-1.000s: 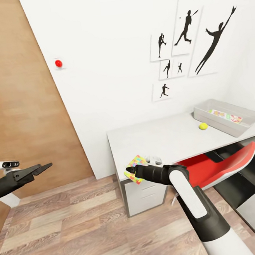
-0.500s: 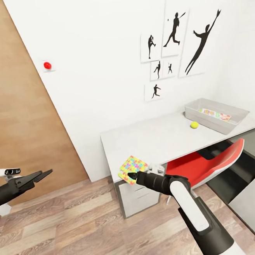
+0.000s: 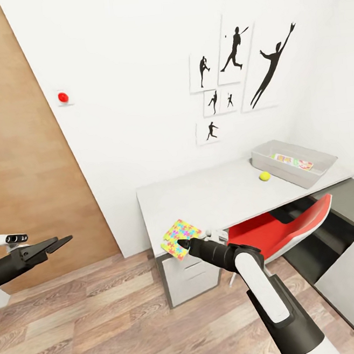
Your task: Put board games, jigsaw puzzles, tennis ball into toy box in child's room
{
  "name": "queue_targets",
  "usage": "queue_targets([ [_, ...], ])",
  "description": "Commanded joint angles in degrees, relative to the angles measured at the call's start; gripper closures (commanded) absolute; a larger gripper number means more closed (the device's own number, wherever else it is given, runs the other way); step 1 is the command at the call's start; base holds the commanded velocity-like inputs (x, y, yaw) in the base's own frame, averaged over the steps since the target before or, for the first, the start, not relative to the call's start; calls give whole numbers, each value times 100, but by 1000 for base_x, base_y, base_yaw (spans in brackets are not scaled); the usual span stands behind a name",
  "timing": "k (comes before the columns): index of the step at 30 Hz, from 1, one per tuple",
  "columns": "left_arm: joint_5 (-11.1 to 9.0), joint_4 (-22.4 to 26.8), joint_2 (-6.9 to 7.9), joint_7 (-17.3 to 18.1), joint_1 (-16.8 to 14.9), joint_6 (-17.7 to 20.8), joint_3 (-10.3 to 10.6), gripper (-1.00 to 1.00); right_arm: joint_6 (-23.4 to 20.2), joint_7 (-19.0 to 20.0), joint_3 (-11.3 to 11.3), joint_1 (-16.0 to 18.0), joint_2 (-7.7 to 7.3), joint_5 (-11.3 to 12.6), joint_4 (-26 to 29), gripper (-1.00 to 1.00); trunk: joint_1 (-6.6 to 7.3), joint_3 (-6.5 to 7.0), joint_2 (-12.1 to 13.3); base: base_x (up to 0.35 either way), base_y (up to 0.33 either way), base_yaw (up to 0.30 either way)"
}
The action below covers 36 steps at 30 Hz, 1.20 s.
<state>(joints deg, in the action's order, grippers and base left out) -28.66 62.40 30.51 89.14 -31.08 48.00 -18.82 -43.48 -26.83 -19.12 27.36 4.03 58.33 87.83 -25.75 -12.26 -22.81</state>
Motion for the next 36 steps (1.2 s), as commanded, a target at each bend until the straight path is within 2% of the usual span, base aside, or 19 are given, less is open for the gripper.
queue_targets([
  [1,0,1,3,21,-3,61,-1,-100,-4,-60,-2,6,1,56,4,-100,-4,-2,-11,0,0,-69],
  [29,2,-10,-10,-28,-3,71,19,-100,15,-60,-5,6,10,56,-19,-100,-4,248,-11,0,0,-69],
  [33,-5,-75,-10,-84,-3,104,24,-100,17,-60,-5,6,10,56,-20,-100,-4,284,-11,0,0,-68],
  [36,-7,-279,-10,-257,-3,151,26,-100,124,-60,-5,6,4,46,-24,-100,-4,304,-11,0,0,-34],
])
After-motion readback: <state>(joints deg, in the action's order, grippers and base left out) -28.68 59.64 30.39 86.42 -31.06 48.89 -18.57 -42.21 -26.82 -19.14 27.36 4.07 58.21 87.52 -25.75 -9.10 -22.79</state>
